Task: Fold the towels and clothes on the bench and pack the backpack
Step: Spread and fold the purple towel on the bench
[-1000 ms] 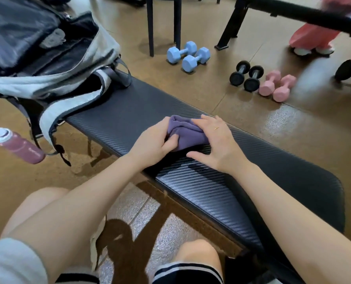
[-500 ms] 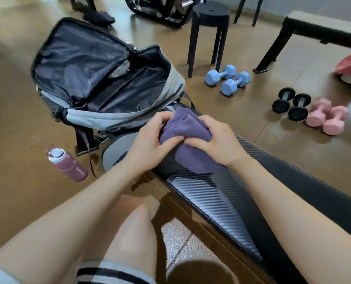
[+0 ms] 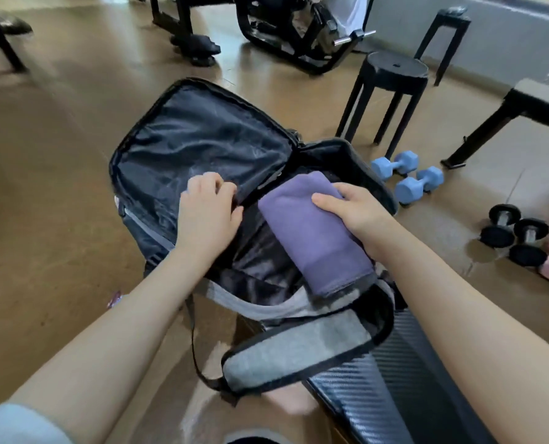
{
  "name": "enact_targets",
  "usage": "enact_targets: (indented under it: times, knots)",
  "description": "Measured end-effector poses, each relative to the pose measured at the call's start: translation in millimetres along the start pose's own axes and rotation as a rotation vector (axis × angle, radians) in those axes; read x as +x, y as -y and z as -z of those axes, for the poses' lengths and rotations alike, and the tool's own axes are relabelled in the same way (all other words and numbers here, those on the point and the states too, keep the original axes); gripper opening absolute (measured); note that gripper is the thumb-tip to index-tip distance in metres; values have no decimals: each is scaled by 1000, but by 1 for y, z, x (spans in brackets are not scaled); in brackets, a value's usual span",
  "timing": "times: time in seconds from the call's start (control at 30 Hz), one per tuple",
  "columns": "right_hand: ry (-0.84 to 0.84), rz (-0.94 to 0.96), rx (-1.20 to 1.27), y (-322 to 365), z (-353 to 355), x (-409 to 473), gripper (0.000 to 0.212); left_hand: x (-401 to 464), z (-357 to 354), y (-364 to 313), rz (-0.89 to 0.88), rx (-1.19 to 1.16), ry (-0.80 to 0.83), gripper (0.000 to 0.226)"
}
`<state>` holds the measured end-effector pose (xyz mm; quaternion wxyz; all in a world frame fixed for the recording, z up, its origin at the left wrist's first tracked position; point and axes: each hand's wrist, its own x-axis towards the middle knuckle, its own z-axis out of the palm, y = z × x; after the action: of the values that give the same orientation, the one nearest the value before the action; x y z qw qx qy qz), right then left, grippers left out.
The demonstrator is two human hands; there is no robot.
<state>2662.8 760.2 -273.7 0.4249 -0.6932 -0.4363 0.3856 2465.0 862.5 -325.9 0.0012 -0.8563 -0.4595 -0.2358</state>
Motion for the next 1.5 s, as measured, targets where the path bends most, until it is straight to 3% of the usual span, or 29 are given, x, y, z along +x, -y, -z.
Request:
enact_targets:
  times: [0.1, 0.17, 0.3, 0.43, 0.57, 0.73, 0.83, 0.93, 1.1, 1.2, 1.27, 1.4, 1.5]
  knots:
    - [31, -157, 38, -1, -11, 29, 30, 5, -8, 12, 74, 187, 235, 60]
    - [27, -199, 67, -3, -17, 41, 23, 5, -14, 14, 75, 230, 295, 54]
    - [56, -263, 149, -14, -28, 55, 22, 18, -13, 15, 88, 200, 236, 8]
    - [136, -300, 264, -18, -44, 70, 26, 28, 3, 23, 206, 22, 142, 23]
    - [185, -155, 259, -4, -73, 88, 13, 38, 28, 24, 222, -164, 20, 27]
    - [46, 136, -292, -4, -78, 77, 39, 33, 25, 30, 220, -238, 31, 24]
    - [238, 209, -436, -20, -55, 48, 96, 26, 17, 32, 234, -289, 18, 22]
    - [407, 264, -705, -47, -57, 41, 111, 23, 17, 31, 216, -326, -29, 21]
    - [416, 420, -837, -42, -92, 70, 95, 26, 24, 39, 176, -408, -124, 19]
    - [247, 531, -1028, -30, -101, 90, 66, 24, 25, 40, 166, -425, -136, 19]
    - [115, 507, -1135, -26, -102, 96, 49, 21, 22, 40, 192, -427, -123, 18]
    - [141, 375, -1066, -38, -92, 85, 63, 13, 3, 40, 243, -371, 72, 17]
    - [169, 267, -911, -34, -69, 62, 64, 9, -9, 33, 166, -253, 295, 35]
